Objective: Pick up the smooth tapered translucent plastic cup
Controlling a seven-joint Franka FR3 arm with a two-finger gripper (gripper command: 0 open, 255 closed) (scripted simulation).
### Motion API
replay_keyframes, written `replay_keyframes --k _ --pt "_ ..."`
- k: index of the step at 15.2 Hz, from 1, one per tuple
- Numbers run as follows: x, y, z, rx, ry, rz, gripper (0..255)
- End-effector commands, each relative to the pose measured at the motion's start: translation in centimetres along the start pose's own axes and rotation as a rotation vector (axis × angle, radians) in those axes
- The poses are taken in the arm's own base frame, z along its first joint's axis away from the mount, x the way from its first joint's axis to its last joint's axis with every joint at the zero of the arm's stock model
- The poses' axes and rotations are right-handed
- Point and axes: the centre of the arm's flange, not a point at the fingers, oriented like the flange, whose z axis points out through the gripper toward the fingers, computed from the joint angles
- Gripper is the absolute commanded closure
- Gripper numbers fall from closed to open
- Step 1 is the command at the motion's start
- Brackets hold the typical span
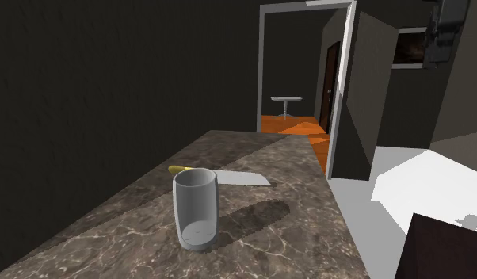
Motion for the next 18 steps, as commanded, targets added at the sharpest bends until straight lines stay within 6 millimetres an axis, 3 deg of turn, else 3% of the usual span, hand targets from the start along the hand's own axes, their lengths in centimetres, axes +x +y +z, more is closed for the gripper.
replay_keyframes --k 1,18 --pt "0.0 0.0 0.0 0.000 0.000 0.000 0" --pt "14.5 -14.5 8.9 -0.012 0.016 -0.037 0"
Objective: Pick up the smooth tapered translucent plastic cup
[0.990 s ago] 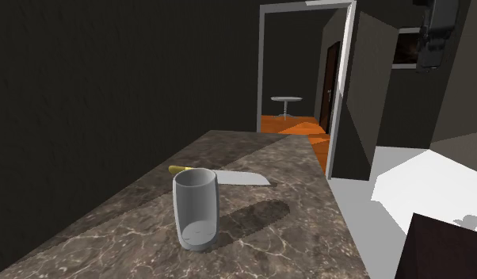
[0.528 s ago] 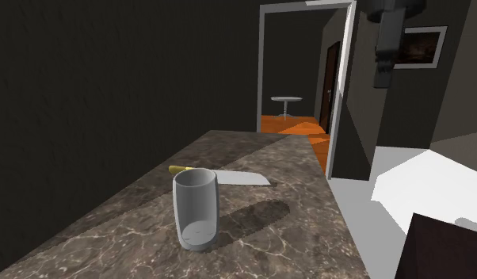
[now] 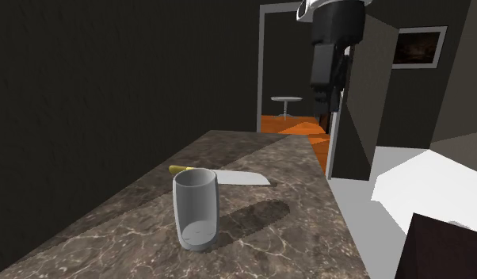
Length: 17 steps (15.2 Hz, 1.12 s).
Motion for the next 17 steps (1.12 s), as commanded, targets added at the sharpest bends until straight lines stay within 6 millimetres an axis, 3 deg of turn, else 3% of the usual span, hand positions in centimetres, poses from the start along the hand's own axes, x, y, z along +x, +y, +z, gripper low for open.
replay_keyframes --k 1,17 --pt "1.6 -1.9 1.1 -0.001 0.003 -0.004 0" --pt "15.3 -15.6 9.4 -0.012 0.018 -0.039 0"
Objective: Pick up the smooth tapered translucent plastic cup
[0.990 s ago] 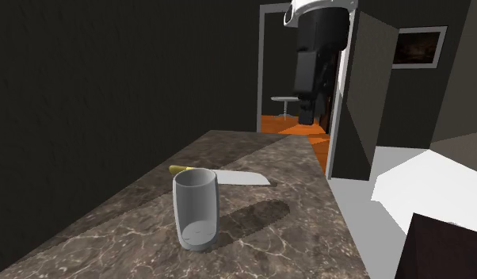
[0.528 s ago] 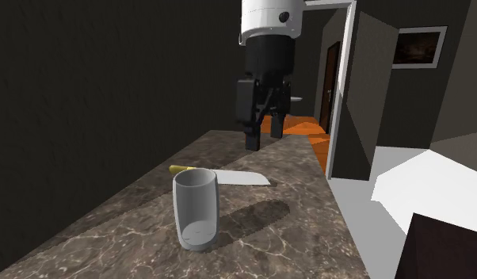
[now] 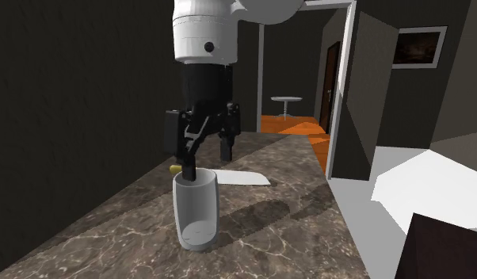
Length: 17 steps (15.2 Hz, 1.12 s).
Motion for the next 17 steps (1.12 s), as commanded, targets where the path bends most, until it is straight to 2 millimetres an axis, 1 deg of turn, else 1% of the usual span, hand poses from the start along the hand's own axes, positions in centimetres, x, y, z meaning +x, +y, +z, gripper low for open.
replay_keyframes --k 1,3,10,11,13,14,17 --pt "1.9 -1.5 1.2 -0.002 0.002 -0.004 0" --pt "3.6 -3.2 2.3 -0.003 0.004 -0.008 0" --pt "3.6 -3.2 6.0 -0.003 0.004 -0.008 0" --pt "3.6 -3.2 6.3 -0.003 0.004 -0.008 0" --pt "3.6 -3.2 6.3 -0.003 0.004 -0.008 0" --pt "3.6 -3.1 6.3 -0.003 0.004 -0.008 255" --pt "3.6 -3.1 6.3 -0.003 0.004 -0.008 255"
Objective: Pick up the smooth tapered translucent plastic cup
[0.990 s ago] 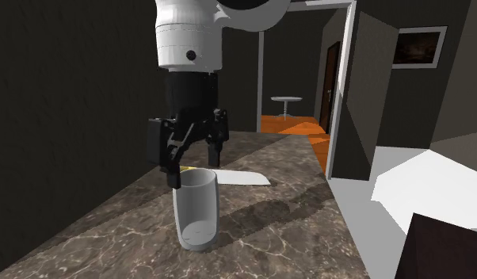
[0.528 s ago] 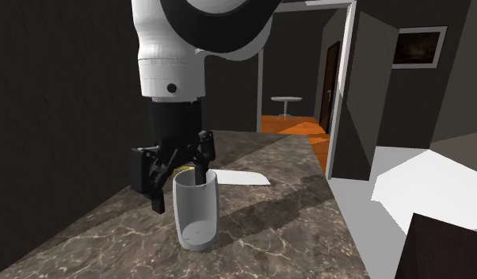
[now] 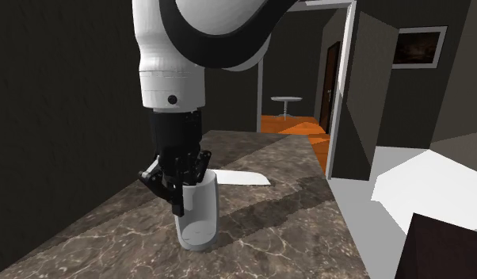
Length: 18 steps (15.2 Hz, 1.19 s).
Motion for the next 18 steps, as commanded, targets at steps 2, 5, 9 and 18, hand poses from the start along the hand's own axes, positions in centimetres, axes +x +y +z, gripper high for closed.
replay_keyframes --k 2,5,9,18 --pt "0.0 0.0 0.0 0.000 0.000 0.000 255" --pt "0.0 0.0 0.0 0.000 0.000 0.000 255" --pt "0.0 0.0 -1.6 0.000 0.000 0.000 255" --pt "0.0 -0.1 -6.4 0.000 0.000 0.000 255"
